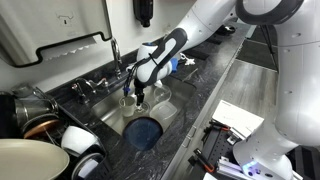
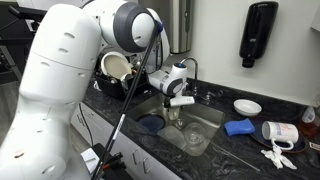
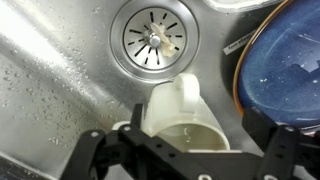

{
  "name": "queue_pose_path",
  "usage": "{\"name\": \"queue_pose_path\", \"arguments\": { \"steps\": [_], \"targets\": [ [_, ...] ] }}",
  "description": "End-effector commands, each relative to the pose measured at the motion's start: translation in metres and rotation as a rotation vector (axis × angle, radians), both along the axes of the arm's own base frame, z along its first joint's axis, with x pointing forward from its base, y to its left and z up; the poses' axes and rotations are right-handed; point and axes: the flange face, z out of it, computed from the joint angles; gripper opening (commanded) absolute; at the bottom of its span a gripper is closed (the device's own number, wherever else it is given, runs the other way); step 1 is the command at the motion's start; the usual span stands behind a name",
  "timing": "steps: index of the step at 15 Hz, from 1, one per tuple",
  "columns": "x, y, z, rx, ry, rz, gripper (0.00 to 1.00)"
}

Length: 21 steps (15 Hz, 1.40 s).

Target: Pick the cup and put it on the counter

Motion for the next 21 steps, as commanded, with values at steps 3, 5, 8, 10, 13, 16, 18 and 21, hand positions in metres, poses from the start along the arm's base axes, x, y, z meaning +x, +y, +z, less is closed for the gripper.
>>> {"name": "queue_pose_path", "arguments": {
  "steps": [3, 5, 8, 10, 13, 16, 18, 21],
  "targets": [
    [0.011, 0.008, -0.028, -0.007, 0.039, -0.002, 1.00],
    [0.013, 0.009, -0.035, -0.017, 0.044, -0.001, 0.75],
    [0.015, 0.008, -0.040, -0.022, 0.041, -0.002, 0.60],
    [0.017, 0.007, -0.040, -0.025, 0.040, -0.003, 0.45],
    [0.017, 0.007, -0.038, -0.033, 0.036, -0.003, 0.25],
    [0.015, 0.005, -0.035, -0.044, 0.029, -0.006, 0.03],
    [0.014, 0.004, -0.031, -0.051, 0.024, -0.006, 0.01],
    [0.008, 0.007, -0.019, -0.066, 0.039, 0.011, 0.04]
  ]
}}
